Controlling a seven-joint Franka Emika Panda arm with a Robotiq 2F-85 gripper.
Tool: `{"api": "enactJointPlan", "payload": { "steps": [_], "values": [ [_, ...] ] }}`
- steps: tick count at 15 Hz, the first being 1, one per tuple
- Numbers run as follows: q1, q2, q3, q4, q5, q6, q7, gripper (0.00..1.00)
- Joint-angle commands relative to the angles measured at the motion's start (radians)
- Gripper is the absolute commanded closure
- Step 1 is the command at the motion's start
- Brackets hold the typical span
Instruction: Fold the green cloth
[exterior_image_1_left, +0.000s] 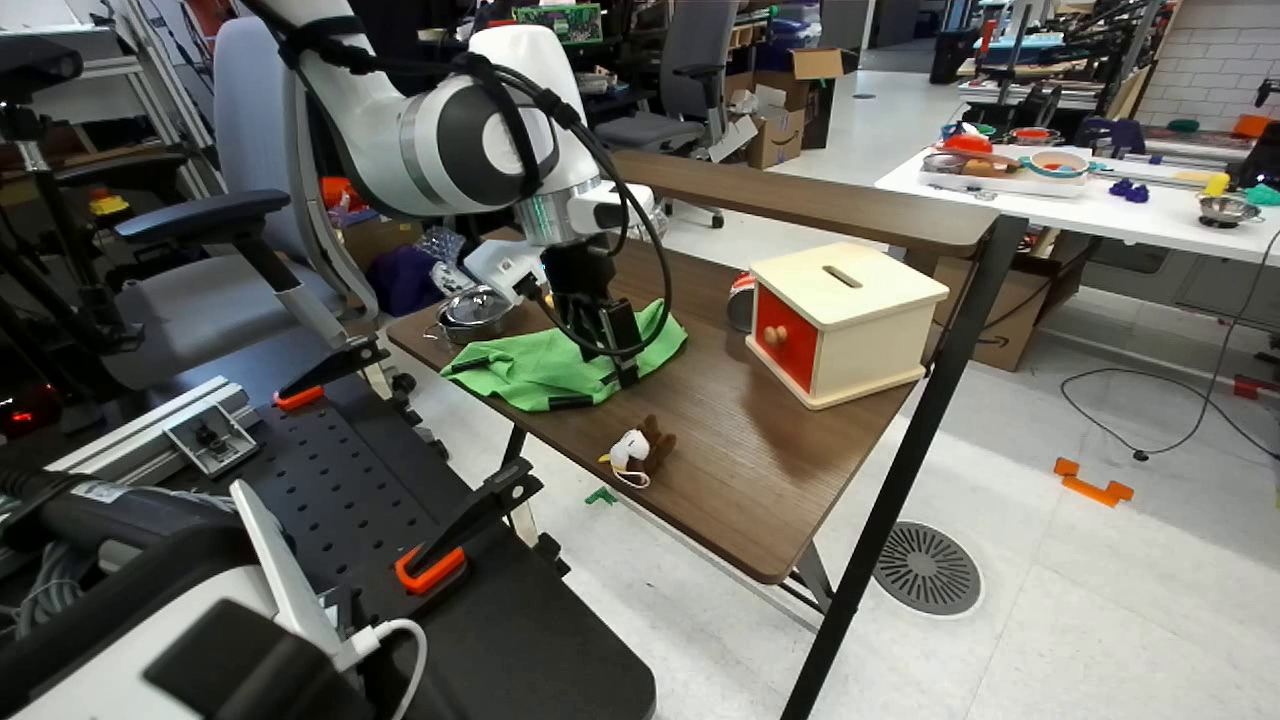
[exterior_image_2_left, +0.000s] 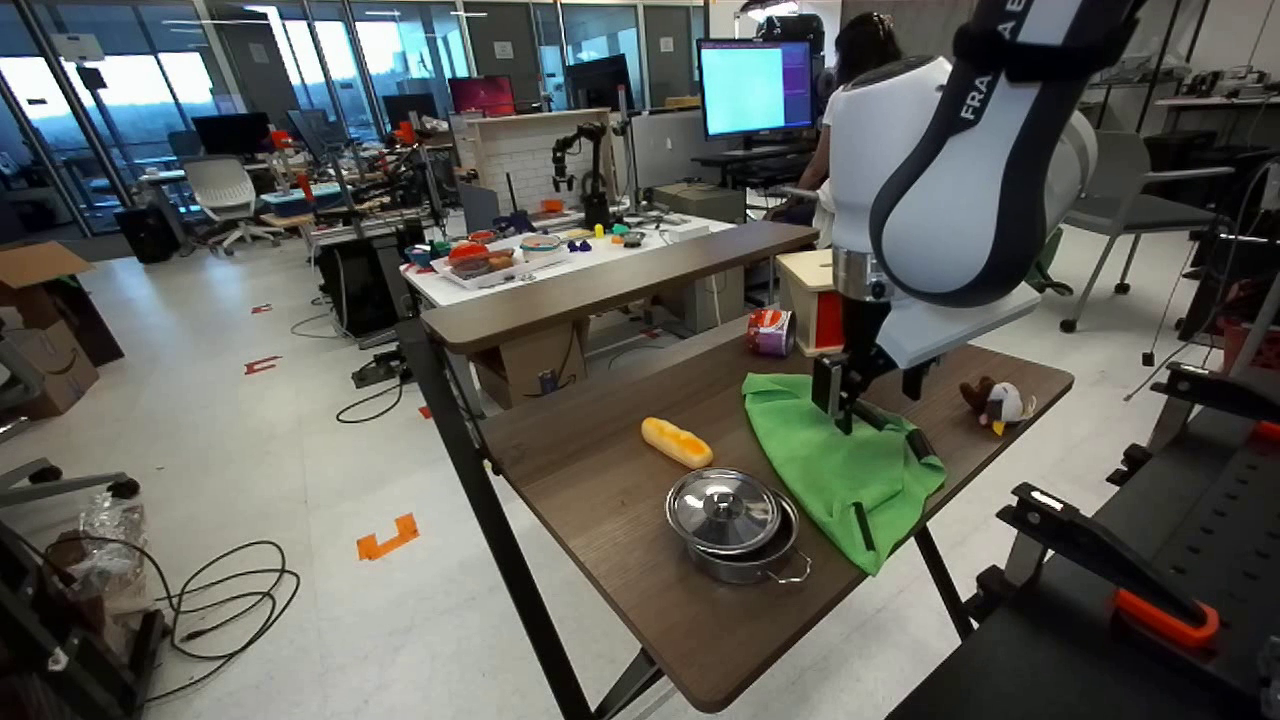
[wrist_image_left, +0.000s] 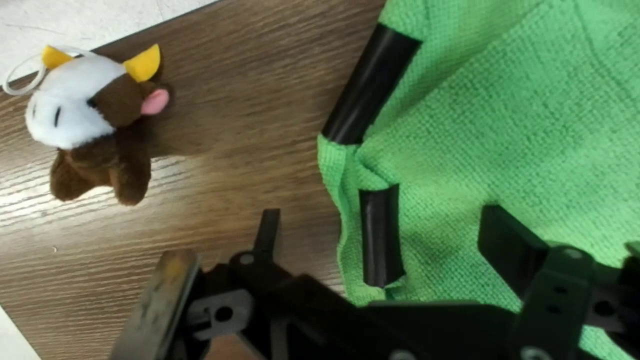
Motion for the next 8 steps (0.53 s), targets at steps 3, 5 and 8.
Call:
{"api": "enactJointPlan", "payload": {
  "steps": [3, 5, 8],
  "values": [
    [0.032, -0.001, -0.026, 0.004, -0.018, -0.008, 0.007, 0.31],
    [0.029, 0.003, -0.030, 0.019, -0.016, -0.017, 0.008, 0.40],
    [0.028, 0.007, -0.040, 0.044, -0.014, -0.031, 0.012, 0.12]
  ]
}}
